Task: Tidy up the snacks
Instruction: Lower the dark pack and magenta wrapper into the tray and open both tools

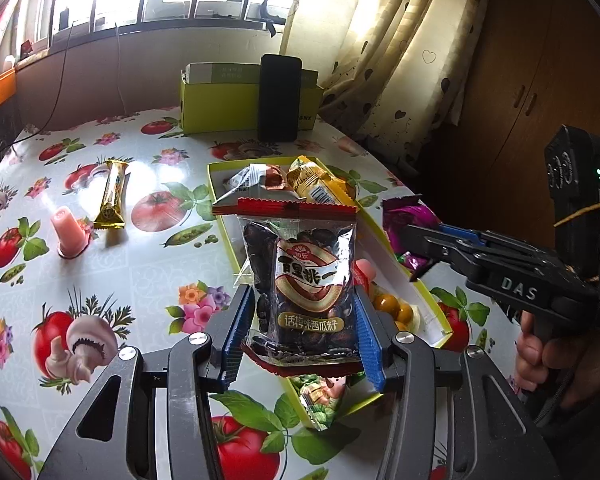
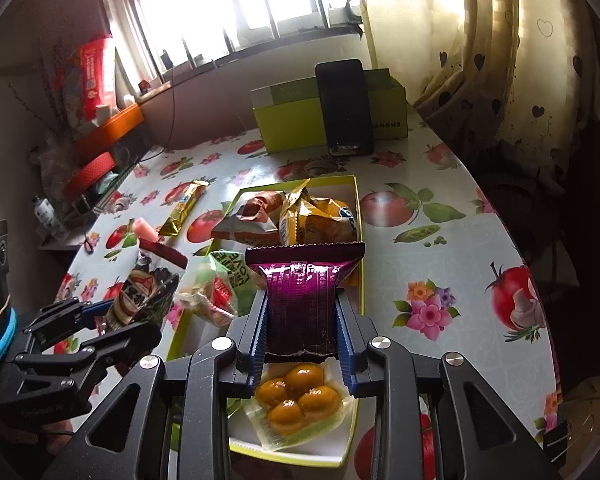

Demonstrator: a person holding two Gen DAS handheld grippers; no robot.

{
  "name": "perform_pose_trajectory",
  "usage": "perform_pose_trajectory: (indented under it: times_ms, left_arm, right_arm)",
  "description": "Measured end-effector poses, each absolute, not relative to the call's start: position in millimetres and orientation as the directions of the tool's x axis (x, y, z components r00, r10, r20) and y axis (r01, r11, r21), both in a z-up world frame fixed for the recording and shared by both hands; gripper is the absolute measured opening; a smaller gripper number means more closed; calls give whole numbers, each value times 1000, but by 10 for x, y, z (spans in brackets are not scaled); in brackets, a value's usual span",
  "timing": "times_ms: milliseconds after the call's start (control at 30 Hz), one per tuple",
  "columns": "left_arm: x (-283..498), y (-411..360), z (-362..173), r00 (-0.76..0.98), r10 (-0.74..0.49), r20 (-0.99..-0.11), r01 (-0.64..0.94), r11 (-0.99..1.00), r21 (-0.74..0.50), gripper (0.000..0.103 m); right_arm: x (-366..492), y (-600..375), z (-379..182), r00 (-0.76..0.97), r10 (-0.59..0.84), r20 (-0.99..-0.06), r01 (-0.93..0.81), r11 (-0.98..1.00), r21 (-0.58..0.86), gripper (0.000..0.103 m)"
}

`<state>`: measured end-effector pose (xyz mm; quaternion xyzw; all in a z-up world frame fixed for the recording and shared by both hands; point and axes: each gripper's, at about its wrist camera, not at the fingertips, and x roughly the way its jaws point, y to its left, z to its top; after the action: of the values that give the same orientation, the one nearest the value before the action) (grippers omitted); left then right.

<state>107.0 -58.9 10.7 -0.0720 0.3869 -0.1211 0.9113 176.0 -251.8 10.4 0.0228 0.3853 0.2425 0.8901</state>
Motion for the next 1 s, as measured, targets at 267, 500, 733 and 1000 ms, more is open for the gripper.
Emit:
perform_pose_trajectory:
  times_ms: [267, 500, 733, 1000]
  left_arm:
    - [1120, -570, 55, 665, -283, -692, 164, 958, -235, 50]
    - [1156, -601, 11, 654, -295, -697, 176, 955, -240, 50]
    - [1164, -627, 21, 654, -300, -695, 184, 954, -239, 50]
    - [1131, -742, 39, 641, -321, -697, 225, 947, -229, 50]
  right_arm:
    - [1899, -2474, -45, 557, 442, -703, -403, 884, 236, 28]
    - [2021, -2449, -99, 539, 460, -705, -411, 875, 256, 30]
    - [1966, -2499, 17, 568, 477, -671, -423, 868, 259, 34]
    - [1826, -2626, 92, 580, 479, -659, -410, 871, 272, 34]
